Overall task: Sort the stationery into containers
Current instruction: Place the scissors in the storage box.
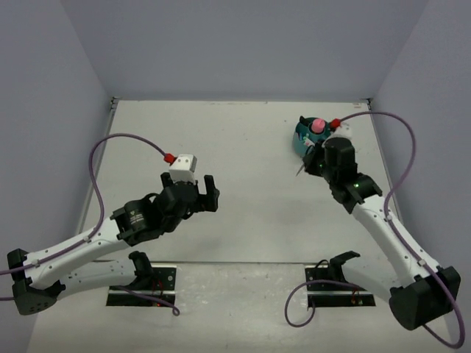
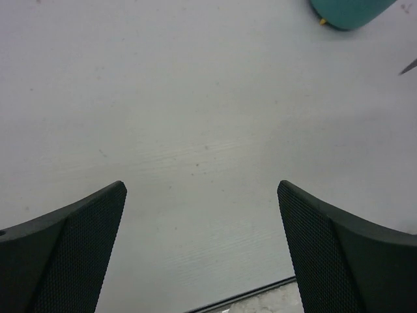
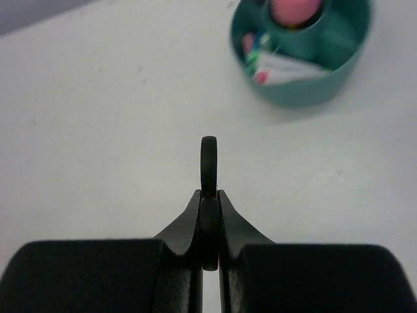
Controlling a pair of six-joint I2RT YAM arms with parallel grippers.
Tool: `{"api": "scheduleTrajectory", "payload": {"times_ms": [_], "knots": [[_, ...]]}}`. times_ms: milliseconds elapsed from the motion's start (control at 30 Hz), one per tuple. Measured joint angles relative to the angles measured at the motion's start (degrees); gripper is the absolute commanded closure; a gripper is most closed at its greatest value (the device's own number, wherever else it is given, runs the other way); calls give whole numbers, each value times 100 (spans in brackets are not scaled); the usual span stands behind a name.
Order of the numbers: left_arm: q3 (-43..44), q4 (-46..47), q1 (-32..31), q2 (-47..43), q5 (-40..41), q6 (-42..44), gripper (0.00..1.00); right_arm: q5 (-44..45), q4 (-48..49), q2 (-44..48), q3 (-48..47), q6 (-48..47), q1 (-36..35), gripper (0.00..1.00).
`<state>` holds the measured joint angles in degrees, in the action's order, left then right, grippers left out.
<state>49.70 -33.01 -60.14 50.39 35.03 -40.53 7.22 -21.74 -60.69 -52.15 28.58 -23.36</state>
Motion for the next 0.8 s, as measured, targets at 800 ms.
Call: {"api": "scheduleTrajectory", "payload": {"times_ms": [800], "knots": [[-22,-1489,0,-650,531,297,0,-323,2496,-3220,-1944,-1711,2707,98]]}}
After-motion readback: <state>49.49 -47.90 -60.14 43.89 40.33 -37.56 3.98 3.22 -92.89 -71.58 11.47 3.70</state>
